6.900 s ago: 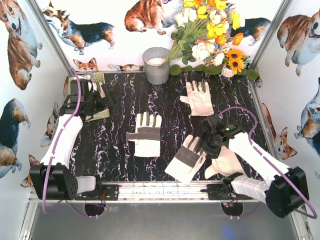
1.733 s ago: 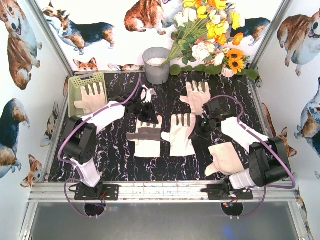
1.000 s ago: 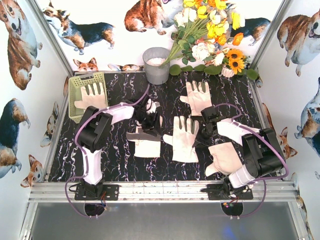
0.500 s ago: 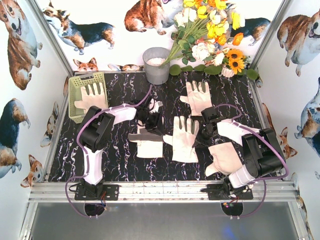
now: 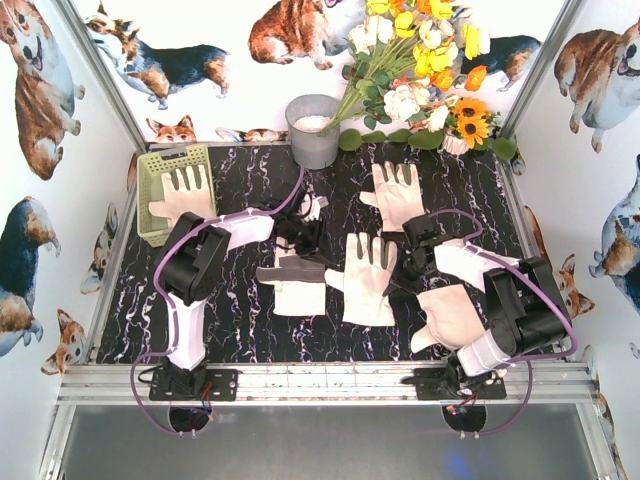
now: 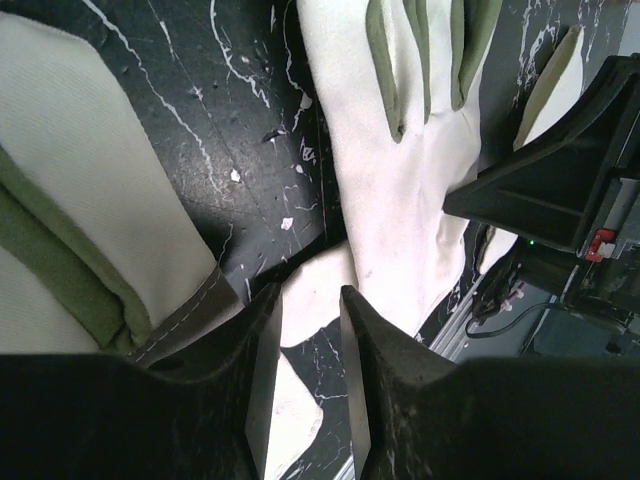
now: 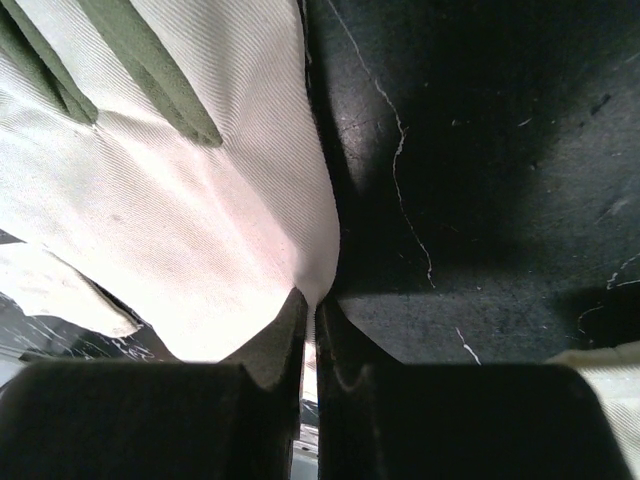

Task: Put the gloves into the storage basket
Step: Pick up the glove from the center of the board, then pair the glove with the glove.

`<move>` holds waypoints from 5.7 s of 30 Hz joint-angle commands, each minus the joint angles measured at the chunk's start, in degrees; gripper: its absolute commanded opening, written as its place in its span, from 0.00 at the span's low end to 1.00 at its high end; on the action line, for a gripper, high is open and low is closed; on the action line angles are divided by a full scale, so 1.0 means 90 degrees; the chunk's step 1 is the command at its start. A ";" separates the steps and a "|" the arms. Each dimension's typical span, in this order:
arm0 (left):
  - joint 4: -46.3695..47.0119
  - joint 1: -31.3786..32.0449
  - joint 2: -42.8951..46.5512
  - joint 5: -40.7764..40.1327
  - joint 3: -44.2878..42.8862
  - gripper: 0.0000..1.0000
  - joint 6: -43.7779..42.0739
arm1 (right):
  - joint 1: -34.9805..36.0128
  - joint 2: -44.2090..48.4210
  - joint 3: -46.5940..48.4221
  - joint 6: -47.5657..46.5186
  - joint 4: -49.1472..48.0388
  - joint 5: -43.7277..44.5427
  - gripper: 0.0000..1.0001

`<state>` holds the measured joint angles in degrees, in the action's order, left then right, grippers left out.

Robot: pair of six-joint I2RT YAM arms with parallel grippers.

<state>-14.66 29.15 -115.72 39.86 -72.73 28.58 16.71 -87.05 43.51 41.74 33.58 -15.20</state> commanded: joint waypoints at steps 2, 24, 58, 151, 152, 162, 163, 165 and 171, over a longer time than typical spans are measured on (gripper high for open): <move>-0.0362 0.0087 -0.0150 -0.0078 -0.0093 0.25 -0.0402 | -0.0001 0.0075 -0.0147 -0.0046 -0.0161 0.0078 0.00; -0.0370 0.0128 -0.0295 0.0473 0.0185 0.27 -0.0712 | -0.0001 0.0039 -0.0242 0.0079 -0.0279 0.0075 0.00; -0.2888 -0.1650 0.2298 -0.2077 0.0357 0.00 -0.1154 | 0.2084 0.0788 0.1130 0.2066 -0.0268 0.1339 0.00; -0.2746 -0.2555 0.2457 -0.0568 0.1135 0.45 -0.2043 | 0.2508 -0.1022 0.1471 0.1935 -0.2160 0.0065 0.58; -0.2755 -0.2555 0.2420 -0.0501 0.1146 0.43 -0.2043 | 0.2484 -0.1080 0.1447 0.1935 -0.2263 0.0022 0.58; -0.2306 -0.2431 0.1815 -0.0044 0.1463 0.34 -0.1940 | 0.2382 -0.1534 0.1371 0.1962 -0.2900 -0.0285 0.58; -0.2279 -0.2416 0.1772 -0.0044 0.1490 0.34 -0.1936 | 0.2374 -0.1607 0.1383 0.1980 -0.2931 -0.0342 0.58; -0.2219 -0.2399 0.1710 -0.0079 0.1531 0.30 -0.1935 | 0.2363 -0.1699 0.1401 0.2024 -0.3004 -0.0483 0.58; -0.2010 -0.2389 0.1499 -0.0376 0.1812 0.18 -0.1930 | 0.2362 -0.1946 0.1219 0.2275 -0.3370 -0.0718 0.57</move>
<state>-35.38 7.27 -100.33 37.41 -57.98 11.46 38.17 -103.28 55.88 60.38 8.43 -19.68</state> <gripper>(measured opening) 0.210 0.569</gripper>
